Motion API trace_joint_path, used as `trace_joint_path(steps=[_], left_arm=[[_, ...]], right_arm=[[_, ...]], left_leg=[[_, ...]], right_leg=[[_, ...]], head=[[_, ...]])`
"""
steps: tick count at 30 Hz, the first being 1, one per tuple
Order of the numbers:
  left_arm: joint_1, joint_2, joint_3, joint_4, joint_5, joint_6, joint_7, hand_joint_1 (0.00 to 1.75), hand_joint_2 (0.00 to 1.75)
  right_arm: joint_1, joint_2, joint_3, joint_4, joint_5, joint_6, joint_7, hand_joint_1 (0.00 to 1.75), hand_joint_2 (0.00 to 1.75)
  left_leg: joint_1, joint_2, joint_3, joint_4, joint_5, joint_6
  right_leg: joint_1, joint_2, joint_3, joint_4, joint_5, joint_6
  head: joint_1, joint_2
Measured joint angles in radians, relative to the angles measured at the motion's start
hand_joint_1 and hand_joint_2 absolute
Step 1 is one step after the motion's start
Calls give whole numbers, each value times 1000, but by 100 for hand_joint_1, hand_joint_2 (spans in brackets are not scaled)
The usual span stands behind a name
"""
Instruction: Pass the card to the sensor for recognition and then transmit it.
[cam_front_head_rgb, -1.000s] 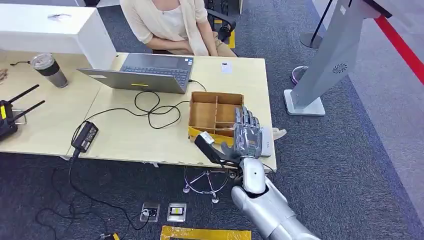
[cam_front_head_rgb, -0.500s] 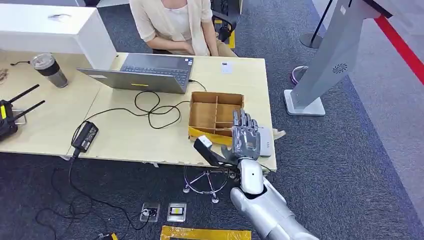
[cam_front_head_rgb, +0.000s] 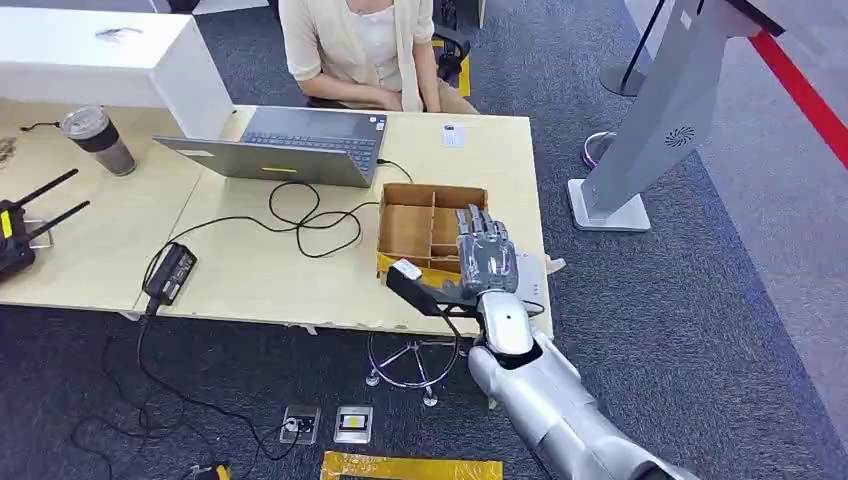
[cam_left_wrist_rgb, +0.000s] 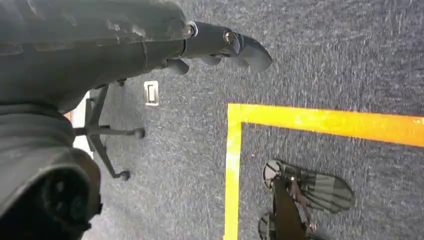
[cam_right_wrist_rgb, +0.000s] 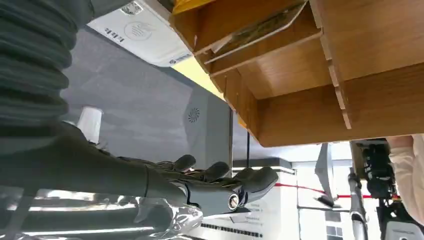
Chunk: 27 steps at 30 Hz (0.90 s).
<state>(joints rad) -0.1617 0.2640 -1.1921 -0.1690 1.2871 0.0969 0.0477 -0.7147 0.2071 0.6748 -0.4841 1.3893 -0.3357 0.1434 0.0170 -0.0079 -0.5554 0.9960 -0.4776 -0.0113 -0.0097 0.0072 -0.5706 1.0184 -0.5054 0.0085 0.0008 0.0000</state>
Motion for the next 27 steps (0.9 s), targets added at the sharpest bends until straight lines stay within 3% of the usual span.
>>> trace_joint_path(steps=[27], left_arm=[[0,14,-6,0,-24,-13,-6,0,0]], right_arm=[[-53,21,0,71,11,52,15,0,175]], left_leg=[[0,0,0,0,0,0]], right_leg=[[0,0,0,0,0,0]], head=[[0,0]])
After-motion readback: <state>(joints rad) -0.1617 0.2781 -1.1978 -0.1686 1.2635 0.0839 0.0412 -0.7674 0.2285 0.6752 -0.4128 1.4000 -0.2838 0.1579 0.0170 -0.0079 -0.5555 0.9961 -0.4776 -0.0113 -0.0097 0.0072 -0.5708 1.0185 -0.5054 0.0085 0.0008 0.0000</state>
